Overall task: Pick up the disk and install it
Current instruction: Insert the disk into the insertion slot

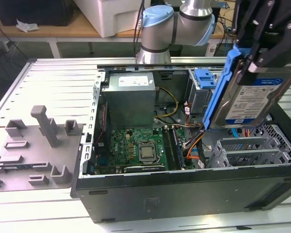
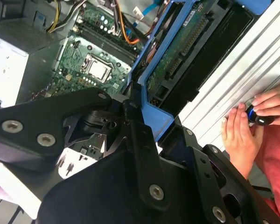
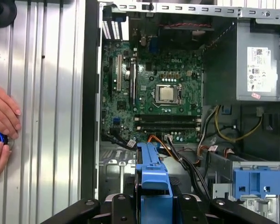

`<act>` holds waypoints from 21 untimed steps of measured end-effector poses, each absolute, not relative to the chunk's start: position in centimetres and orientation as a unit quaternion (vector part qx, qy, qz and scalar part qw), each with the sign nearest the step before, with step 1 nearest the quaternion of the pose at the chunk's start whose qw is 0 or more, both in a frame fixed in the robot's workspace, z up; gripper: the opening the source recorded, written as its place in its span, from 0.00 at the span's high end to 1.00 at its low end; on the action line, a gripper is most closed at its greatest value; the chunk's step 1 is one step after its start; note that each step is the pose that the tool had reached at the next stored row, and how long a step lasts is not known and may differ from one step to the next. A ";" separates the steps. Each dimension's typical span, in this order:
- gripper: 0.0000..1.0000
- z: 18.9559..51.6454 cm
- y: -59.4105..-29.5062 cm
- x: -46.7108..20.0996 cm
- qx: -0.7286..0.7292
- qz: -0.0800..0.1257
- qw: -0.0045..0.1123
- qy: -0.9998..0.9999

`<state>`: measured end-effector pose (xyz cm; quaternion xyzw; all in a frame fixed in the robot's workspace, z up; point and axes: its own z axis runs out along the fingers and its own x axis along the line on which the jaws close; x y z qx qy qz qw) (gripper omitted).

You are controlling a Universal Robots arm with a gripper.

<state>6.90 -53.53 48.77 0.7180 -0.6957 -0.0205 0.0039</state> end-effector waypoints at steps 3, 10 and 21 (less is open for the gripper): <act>0.63 48.8 -53.6 8.2 0.718 -0.021 0.004 -0.696; 0.63 48.7 -53.7 9.7 0.718 -0.020 0.004 -0.696; 0.63 48.7 -53.8 10.3 0.718 -0.020 0.005 -0.695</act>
